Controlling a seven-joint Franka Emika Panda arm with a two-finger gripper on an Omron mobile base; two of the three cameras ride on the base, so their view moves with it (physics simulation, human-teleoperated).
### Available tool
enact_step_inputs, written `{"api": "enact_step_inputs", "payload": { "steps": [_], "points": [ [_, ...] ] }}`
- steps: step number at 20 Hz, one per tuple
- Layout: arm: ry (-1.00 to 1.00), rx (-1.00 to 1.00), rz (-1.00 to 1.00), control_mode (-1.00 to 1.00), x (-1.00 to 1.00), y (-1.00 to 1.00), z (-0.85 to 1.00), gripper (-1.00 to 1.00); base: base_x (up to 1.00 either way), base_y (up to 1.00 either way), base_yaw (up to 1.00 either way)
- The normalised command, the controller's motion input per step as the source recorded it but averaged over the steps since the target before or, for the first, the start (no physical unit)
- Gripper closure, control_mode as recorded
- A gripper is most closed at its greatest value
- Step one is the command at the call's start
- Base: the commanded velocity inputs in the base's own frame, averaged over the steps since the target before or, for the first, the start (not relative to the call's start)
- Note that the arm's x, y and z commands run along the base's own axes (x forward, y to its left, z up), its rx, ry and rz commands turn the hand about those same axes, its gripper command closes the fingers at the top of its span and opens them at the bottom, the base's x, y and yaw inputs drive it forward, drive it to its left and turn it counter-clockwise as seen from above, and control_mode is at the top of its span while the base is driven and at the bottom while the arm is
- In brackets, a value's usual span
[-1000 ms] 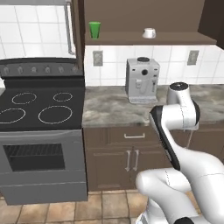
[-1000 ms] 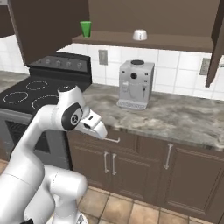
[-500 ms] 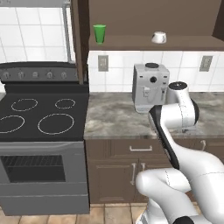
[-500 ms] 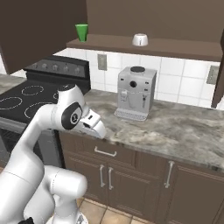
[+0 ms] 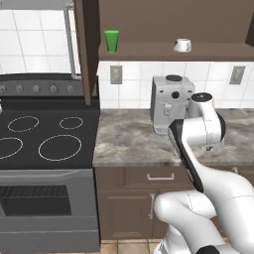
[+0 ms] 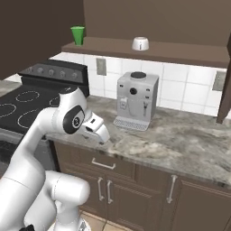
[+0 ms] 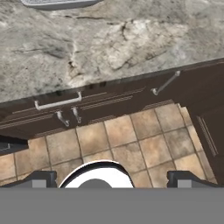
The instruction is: There is a tray on the dining counter. Grab the cup, mug, and pitcher and place them on the tray. The pitcher may be placed next to the tray if it cannot fit the tray.
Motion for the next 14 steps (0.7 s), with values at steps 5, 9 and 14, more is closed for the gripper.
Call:
{"api": "enact_step_inputs", "payload": {
  "steps": [5, 9, 14],
  "points": [
    [0.00, 0.00, 0.00, 1.00, 0.00, 0.00, 0.00, -1.00, 0.45, -0.16, 0.00],
    [0.00, 0.00, 0.00, 1.00, 0.00, 0.00, 0.00, -1.00, 0.37, -0.09, 0.00],
    [0.00, 0.00, 0.00, 1.00, 0.00, 0.00, 0.00, -1.00, 0.33, -0.01, 0.00]
  ]
}}
